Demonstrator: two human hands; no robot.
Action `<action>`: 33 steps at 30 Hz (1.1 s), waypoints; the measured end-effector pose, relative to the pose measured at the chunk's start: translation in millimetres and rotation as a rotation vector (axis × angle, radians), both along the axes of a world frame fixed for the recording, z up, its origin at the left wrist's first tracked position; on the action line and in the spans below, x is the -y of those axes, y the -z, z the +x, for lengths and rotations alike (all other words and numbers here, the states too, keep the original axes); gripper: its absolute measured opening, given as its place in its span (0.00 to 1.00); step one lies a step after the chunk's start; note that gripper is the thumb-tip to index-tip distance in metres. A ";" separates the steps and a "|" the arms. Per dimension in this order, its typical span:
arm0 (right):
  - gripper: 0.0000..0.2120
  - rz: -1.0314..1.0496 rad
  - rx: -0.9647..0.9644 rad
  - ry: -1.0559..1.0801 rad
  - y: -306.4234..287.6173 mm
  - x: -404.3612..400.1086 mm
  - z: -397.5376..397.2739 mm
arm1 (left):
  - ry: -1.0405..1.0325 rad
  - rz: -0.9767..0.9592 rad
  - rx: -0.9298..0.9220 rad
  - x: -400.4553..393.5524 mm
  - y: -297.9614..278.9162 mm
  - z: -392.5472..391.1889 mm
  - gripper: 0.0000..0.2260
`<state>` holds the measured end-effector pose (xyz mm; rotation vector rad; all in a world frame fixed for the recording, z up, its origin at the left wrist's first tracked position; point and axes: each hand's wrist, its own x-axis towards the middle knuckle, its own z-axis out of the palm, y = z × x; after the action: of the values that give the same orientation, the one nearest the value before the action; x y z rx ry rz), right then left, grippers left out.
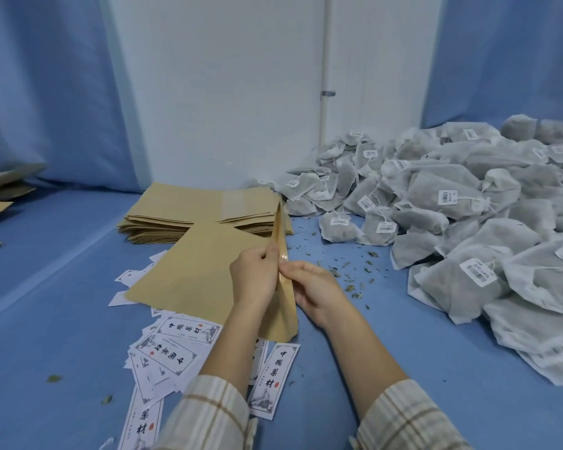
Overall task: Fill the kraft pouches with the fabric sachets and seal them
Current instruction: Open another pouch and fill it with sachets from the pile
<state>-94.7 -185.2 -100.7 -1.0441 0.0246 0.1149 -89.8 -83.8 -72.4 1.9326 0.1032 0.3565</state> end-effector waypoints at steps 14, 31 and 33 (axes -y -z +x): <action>0.07 -1.204 0.251 0.557 3.6 -1.5 0.1 | -0.111 0.737 0.076 12.0 -2.9 -8.2 0.14; 0.07 -1.616 0.495 0.105 -18.4 4.4 14.9 | -0.019 0.871 0.266 15.8 -16.5 -12.5 0.16; 0.03 -1.726 0.497 0.044 -23.3 5.4 18.4 | 0.025 0.830 0.275 18.1 -19.6 -12.7 0.14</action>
<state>-76.2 -190.5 -77.3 -2.7656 -0.3671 -0.2810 -102.5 -101.9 -52.8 2.6658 -0.2961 0.7244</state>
